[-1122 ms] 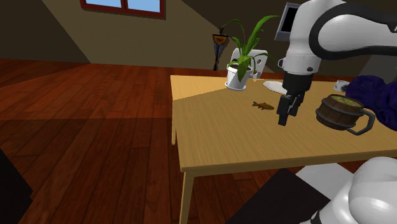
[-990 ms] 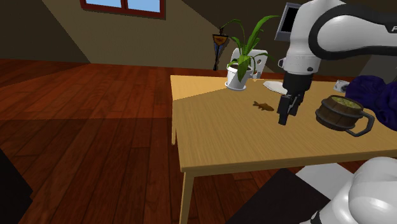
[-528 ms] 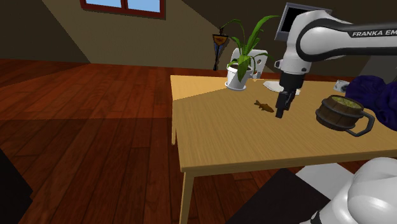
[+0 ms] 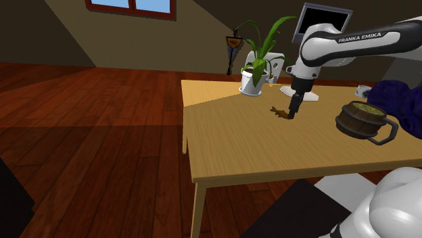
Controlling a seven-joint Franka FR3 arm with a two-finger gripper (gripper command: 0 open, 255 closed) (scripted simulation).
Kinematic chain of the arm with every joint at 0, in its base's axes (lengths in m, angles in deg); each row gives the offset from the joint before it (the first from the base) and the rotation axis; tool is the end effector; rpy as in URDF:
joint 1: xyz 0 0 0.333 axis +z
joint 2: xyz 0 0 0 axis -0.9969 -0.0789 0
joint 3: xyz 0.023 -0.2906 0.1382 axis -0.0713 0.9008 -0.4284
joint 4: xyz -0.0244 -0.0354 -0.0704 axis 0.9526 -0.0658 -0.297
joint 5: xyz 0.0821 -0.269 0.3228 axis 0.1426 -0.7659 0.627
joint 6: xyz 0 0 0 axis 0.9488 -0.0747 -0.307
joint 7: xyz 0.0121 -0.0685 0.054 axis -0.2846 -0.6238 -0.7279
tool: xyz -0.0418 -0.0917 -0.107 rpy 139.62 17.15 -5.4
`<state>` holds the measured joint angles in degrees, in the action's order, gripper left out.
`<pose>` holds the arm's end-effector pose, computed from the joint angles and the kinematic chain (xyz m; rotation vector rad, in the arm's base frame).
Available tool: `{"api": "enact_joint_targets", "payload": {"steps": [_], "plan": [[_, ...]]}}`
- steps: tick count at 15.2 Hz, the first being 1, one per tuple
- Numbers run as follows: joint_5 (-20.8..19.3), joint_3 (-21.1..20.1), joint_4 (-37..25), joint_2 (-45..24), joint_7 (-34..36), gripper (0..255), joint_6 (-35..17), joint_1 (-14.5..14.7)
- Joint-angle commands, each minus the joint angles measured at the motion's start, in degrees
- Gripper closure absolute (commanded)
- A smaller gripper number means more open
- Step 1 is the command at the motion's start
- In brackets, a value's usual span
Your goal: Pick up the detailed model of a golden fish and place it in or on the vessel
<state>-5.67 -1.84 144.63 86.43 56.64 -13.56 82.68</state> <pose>0.4225 -0.1732 0.4444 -3.0564 -0.4137 0.1631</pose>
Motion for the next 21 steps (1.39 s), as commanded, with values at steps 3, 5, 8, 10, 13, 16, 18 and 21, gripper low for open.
{"api": "enact_joint_targets", "payload": {"steps": [3, 5, 8, 10, 13, 16, 18, 21], "plan": [[2.3, 4.4, -5.7, -8.4, -8.8, 0, -3.0, 0.2], [4.3, 6.2, -9.1, -13.0, -13.2, 0, -4.1, 0.2], [8.1, 8.3, -15.0, -20.4, -20.0, 0, -4.8, -0.3], [11.1, 9.2, -19.4, -25.5, -24.4, 0, -4.8, -1.1], [15.6, 9.5, -26.9, -33.4, -30.5, 0, -3.8, -3.1], [18.1, 9.1, -30.9, -38.0, -33.6, 0, -3.6, -4.7], [18.3, 8.9, -29.6, -38.2, -33.7, 0, -5.0, -4.7], [18.6, 8.8, -27.8, -38.6, -34.0, 0, -7.2, -4.5]]}}
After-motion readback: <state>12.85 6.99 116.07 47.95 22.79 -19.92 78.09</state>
